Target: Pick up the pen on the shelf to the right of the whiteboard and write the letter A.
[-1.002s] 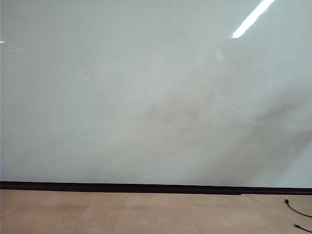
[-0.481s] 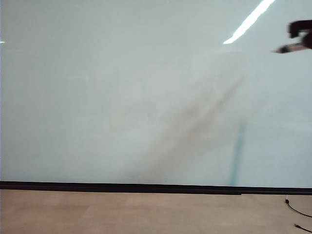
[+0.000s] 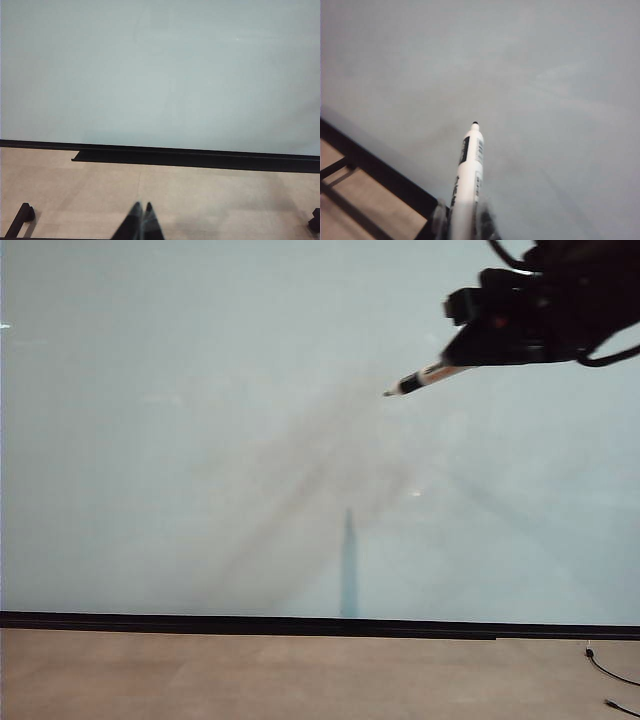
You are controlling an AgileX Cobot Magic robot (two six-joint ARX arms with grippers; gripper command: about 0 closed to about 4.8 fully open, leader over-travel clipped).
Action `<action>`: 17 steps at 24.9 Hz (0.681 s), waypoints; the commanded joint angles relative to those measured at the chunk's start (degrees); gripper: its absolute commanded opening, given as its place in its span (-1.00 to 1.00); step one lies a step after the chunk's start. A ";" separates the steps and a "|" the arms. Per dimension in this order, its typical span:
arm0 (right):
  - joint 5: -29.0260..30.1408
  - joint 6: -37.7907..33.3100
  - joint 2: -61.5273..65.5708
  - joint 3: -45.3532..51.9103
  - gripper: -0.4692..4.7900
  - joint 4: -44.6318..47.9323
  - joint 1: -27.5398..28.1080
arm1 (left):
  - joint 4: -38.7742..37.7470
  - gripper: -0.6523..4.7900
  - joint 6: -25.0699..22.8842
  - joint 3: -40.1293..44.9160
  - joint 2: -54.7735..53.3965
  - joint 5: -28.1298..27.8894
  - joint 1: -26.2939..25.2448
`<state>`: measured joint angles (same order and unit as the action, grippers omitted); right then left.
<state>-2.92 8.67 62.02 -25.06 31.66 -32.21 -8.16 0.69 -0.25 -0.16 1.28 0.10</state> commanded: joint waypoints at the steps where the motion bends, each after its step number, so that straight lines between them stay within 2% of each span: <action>1: 3.98 1.14 5.05 -6.71 -0.86 -5.81 0.00 | 0.46 -0.78 -0.24 -0.13 -0.02 0.02 0.00; 6: 7.34 3.45 10.01 -13.09 -0.86 -10.29 -0.07 | 0.46 -0.78 -0.24 -0.13 -0.02 0.02 0.00; 12: 7.98 6.64 12.72 -18.64 -0.86 -15.06 -0.85 | 0.48 -0.78 -0.24 -0.13 -0.02 0.02 0.00; 17: 6.54 11.26 14.21 -25.68 -0.86 -25.86 -0.90 | 0.48 -0.78 -0.22 -0.13 -0.02 0.02 0.00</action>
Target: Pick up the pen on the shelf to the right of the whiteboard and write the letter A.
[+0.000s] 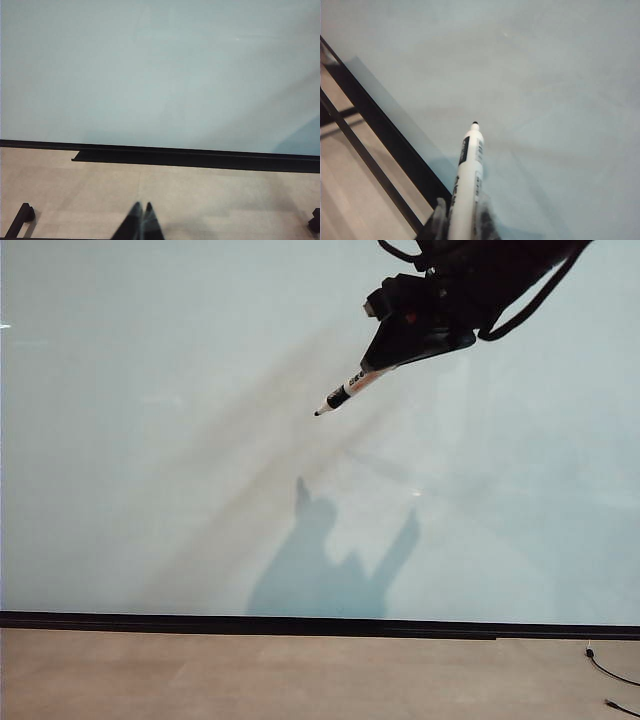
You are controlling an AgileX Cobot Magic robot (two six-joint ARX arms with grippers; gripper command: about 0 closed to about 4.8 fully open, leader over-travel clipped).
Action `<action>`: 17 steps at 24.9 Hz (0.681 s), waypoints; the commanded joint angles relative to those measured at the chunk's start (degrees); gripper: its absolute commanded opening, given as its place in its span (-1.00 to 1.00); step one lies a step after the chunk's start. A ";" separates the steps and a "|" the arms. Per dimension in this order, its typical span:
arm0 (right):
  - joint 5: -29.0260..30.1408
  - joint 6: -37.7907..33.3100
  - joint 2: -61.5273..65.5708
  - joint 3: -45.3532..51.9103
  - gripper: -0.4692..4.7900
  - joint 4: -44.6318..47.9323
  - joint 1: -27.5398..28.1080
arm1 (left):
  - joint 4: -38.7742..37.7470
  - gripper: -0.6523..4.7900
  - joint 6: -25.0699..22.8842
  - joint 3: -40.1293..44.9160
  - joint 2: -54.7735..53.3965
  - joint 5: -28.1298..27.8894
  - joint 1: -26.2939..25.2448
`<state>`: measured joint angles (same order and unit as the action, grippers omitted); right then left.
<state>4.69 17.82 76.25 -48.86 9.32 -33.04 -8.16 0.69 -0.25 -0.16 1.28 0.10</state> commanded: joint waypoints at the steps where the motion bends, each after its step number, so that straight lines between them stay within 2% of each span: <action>1: -1.40 2.43 -0.02 -2.36 -0.86 -4.22 -0.09 | 0.46 -0.78 -0.24 -0.13 -0.02 0.02 0.00; 7: -2.19 4.79 0.00 -5.16 -0.86 -8.26 -0.13 | 0.48 -0.78 -0.24 -0.13 -0.02 0.02 0.00; 17: -1.95 4.68 2.91 -5.68 -0.86 -6.91 -0.11 | 0.48 -0.78 -0.24 -0.13 -0.02 0.02 0.00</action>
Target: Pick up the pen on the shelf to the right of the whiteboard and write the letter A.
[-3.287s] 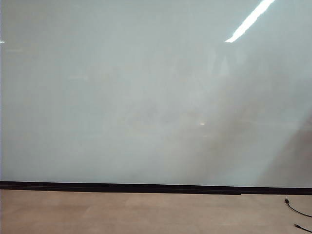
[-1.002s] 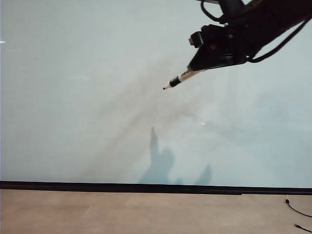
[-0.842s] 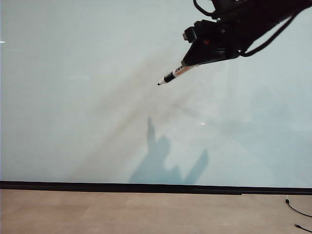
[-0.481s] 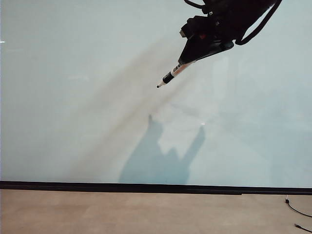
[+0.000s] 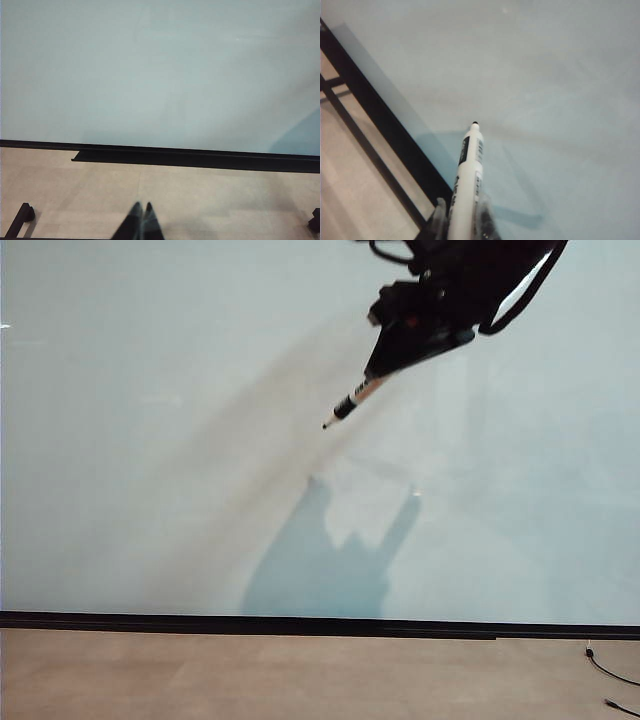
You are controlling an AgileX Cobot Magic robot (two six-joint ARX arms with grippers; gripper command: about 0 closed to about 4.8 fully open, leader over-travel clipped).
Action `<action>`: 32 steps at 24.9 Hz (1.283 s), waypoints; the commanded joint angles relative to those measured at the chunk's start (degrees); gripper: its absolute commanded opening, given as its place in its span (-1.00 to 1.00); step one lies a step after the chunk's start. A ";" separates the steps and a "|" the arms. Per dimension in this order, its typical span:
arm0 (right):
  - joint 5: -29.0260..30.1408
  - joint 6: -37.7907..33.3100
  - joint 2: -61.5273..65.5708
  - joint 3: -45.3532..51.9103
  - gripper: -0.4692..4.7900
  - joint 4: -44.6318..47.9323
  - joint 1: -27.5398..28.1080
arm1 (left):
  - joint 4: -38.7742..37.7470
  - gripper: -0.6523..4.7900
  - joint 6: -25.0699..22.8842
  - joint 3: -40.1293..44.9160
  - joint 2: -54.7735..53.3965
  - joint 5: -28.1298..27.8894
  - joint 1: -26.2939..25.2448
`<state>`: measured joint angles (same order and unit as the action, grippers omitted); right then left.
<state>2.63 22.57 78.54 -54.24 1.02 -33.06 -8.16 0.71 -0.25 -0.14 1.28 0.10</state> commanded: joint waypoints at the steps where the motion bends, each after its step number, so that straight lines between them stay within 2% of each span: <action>1: 0.13 -0.07 1.14 -0.31 -0.86 1.90 -0.09 | 0.48 -0.78 -0.26 -0.13 -0.04 0.02 0.00; 8: -0.04 -0.37 2.91 -0.28 -0.86 6.51 0.26 | 0.48 -0.78 -0.26 -0.13 -0.04 0.02 0.00; 32: -2.69 -1.60 3.26 -0.28 -0.86 8.68 2.69 | 0.48 -0.78 -0.26 -0.13 -0.04 0.00 0.00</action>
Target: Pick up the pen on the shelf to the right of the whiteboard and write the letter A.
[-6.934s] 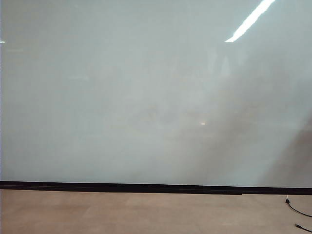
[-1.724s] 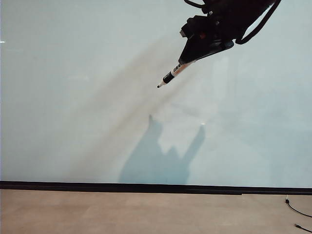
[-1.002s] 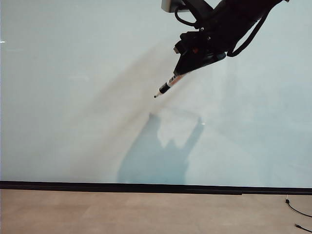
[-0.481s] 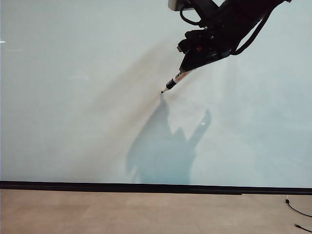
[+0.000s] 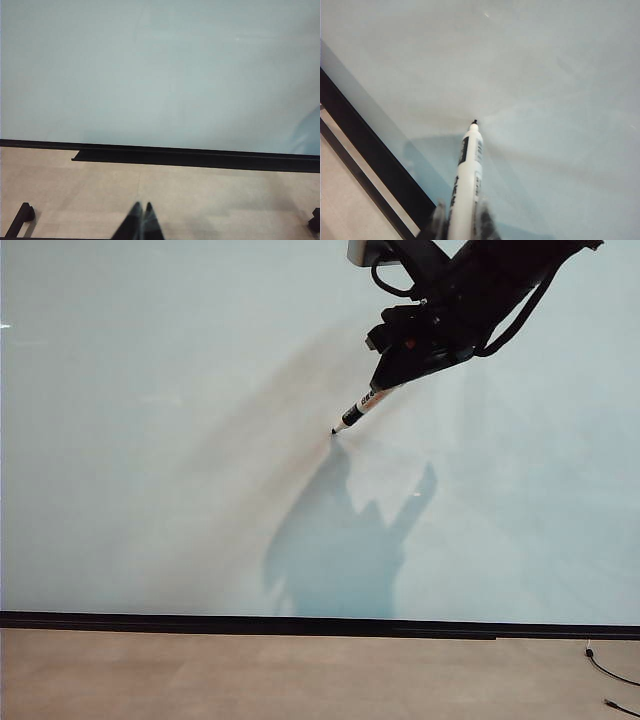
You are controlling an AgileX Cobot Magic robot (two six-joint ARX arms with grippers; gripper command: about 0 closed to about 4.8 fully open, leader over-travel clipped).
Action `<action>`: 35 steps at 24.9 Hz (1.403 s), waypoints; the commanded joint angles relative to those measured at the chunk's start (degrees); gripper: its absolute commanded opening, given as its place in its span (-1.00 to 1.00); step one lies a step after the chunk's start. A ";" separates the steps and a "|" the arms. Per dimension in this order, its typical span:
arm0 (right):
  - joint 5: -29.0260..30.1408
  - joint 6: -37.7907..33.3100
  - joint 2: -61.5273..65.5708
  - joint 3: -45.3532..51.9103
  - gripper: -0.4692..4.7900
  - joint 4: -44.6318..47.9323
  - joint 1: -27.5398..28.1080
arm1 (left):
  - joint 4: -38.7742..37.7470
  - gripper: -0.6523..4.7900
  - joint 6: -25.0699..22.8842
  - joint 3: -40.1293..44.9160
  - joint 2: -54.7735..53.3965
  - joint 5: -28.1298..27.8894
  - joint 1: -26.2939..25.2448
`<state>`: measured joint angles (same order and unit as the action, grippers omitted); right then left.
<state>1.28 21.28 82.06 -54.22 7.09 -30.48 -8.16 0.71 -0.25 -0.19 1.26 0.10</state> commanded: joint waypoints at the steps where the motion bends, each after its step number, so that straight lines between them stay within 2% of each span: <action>1: -1.36 -0.31 -0.28 -0.31 -0.86 2.67 0.11 | 0.46 -0.78 -0.26 -0.13 0.00 0.02 0.00; 35: -4.20 -0.17 -6.29 -1.14 -0.86 2.58 0.09 | 0.46 -0.78 -0.26 -0.13 0.00 0.04 0.00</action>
<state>-1.19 21.28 76.51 -54.85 7.44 -30.57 -8.16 0.69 -0.25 -0.19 1.28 0.10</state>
